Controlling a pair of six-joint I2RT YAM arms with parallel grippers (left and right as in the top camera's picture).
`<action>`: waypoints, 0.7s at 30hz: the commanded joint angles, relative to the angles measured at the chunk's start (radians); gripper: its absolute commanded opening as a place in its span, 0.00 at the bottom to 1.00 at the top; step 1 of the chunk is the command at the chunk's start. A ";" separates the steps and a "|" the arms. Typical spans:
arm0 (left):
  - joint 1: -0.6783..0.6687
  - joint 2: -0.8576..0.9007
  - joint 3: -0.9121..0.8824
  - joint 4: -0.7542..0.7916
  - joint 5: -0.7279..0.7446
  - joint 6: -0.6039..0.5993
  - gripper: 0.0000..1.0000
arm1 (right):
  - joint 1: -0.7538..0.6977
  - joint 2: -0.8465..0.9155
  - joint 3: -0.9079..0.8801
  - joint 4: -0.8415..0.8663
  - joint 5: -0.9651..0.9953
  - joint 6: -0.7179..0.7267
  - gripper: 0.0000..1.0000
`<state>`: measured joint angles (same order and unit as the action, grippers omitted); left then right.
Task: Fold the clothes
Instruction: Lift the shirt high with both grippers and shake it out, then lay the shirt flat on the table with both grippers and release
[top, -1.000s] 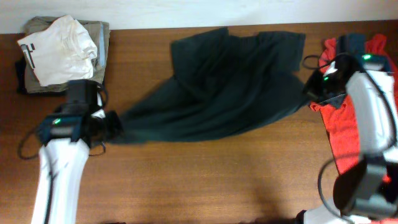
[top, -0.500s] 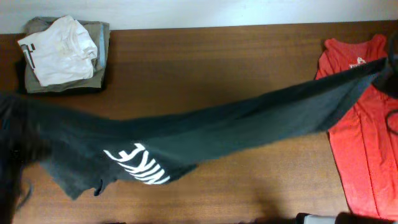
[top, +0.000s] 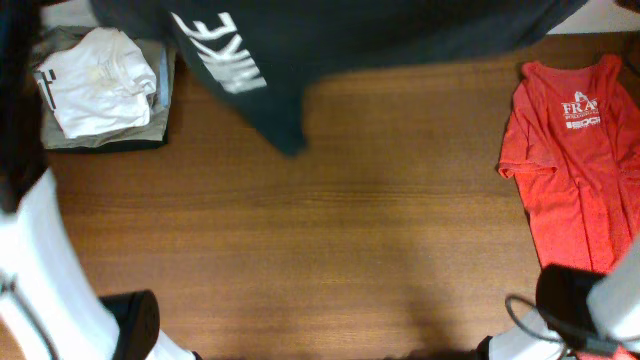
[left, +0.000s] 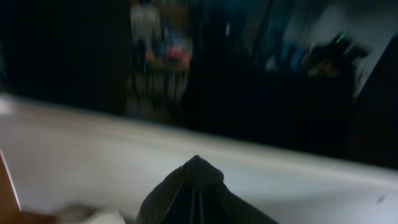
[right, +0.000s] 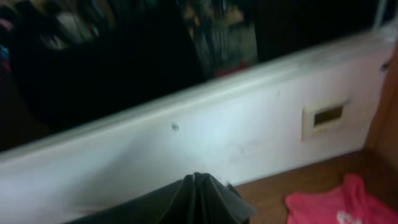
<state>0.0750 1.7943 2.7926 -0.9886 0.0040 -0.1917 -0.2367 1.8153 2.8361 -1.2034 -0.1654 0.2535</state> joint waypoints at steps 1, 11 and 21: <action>0.008 0.006 0.036 -0.111 0.001 0.051 0.01 | -0.005 -0.002 0.002 -0.100 -0.008 -0.030 0.04; 0.008 0.181 -0.203 -0.699 -0.097 -0.049 0.01 | -0.006 0.076 -0.342 -0.483 -0.008 -0.030 0.04; 0.006 -0.307 -0.764 -0.699 -0.071 -0.051 0.01 | -0.006 -0.085 -0.592 -0.496 0.045 -0.037 0.04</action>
<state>0.0780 1.5249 2.1864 -1.6863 -0.0532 -0.2291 -0.2371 1.8240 2.3131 -1.6928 -0.1589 0.2203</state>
